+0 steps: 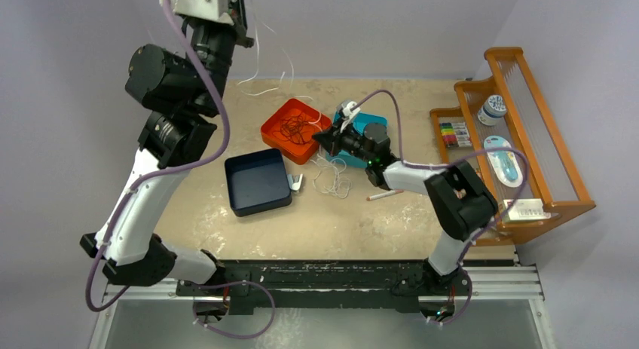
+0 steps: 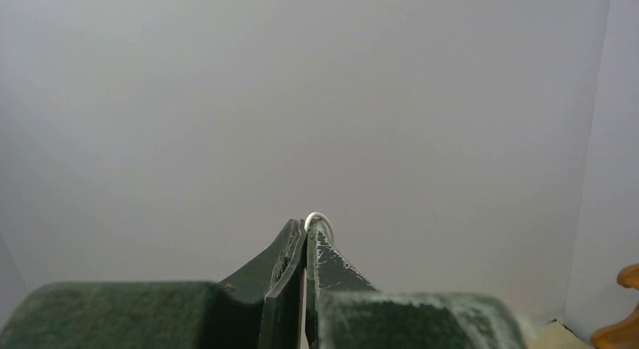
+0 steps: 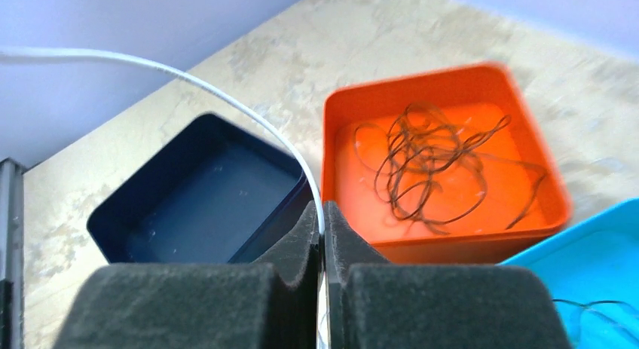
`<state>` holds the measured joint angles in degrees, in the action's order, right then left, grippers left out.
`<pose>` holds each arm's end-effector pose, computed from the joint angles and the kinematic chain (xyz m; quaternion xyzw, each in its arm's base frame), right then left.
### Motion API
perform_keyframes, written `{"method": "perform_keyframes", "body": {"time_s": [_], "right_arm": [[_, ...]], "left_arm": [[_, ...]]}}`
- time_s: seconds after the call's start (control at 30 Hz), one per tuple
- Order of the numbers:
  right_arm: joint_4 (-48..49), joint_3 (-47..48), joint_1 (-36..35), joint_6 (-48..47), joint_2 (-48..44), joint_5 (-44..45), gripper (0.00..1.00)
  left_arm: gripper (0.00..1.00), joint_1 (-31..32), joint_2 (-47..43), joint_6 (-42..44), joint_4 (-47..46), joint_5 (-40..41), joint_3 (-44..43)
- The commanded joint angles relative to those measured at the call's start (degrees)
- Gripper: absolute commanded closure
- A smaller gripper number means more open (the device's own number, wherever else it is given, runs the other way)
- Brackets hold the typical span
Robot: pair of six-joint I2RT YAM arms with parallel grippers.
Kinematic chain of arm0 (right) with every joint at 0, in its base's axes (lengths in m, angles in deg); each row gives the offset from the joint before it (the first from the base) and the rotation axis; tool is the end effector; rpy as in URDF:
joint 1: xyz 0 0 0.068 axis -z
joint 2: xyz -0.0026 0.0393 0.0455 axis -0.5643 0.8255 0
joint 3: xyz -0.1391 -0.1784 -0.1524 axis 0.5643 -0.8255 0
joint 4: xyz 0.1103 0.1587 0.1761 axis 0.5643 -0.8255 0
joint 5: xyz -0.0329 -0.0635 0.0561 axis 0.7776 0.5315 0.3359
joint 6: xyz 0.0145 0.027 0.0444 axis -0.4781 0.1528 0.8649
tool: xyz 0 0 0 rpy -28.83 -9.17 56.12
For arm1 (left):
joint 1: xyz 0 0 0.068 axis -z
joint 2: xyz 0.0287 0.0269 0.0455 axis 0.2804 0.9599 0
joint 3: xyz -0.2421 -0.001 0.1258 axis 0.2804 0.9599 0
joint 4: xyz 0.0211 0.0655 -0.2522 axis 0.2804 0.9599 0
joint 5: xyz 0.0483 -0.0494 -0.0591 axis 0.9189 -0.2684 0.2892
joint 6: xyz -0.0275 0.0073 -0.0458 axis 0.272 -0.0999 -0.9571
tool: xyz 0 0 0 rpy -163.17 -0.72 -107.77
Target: Untangle the cables
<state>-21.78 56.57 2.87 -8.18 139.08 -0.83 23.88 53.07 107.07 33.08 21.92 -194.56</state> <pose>0.3226 0.2147 0.2236 -0.2458 0.6302 0.4164 0.6075 0.1795 -0.1350 0.6351 0.0811 0.4731 -0.0842 0.8732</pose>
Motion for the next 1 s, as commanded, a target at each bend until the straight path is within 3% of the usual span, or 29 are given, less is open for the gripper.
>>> {"method": "perform_keyframes", "body": {"time_s": [0.0, 0.2, 0.43, 0.63, 0.97], "right_arm": [[-4.36, -0.8, 0.05, -7.75, -14.5, 7.81, 1.0], [-17.81, 0.93, 0.06, -13.63, -28.0, 10.95, 1.0], [-28.17, 4.76, 0.1, -13.99, -35.43, 10.19, 1.0], [-32.71, 7.01, -0.06, -12.6, -40.49, 8.6, 1.0], [-36.84, 2.24, -0.02, -11.41, -44.55, 6.3, 1.0]], "left_arm": [[1.0, -0.23, -7.08, -6.8, -6.19, 4.06, 8.53], [1.0, -0.17, -13.41, -14.12, -8.43, 13.0, 20.48], [1.0, -0.19, -16.96, -20.98, 1.29, 21.02, 28.59], [1.0, -0.24, -21.24, -25.87, 6.26, 23.44, 36.91], [1.0, -0.22, -24.5, -36.0, 15.74, 24.15, 46.76]]}}
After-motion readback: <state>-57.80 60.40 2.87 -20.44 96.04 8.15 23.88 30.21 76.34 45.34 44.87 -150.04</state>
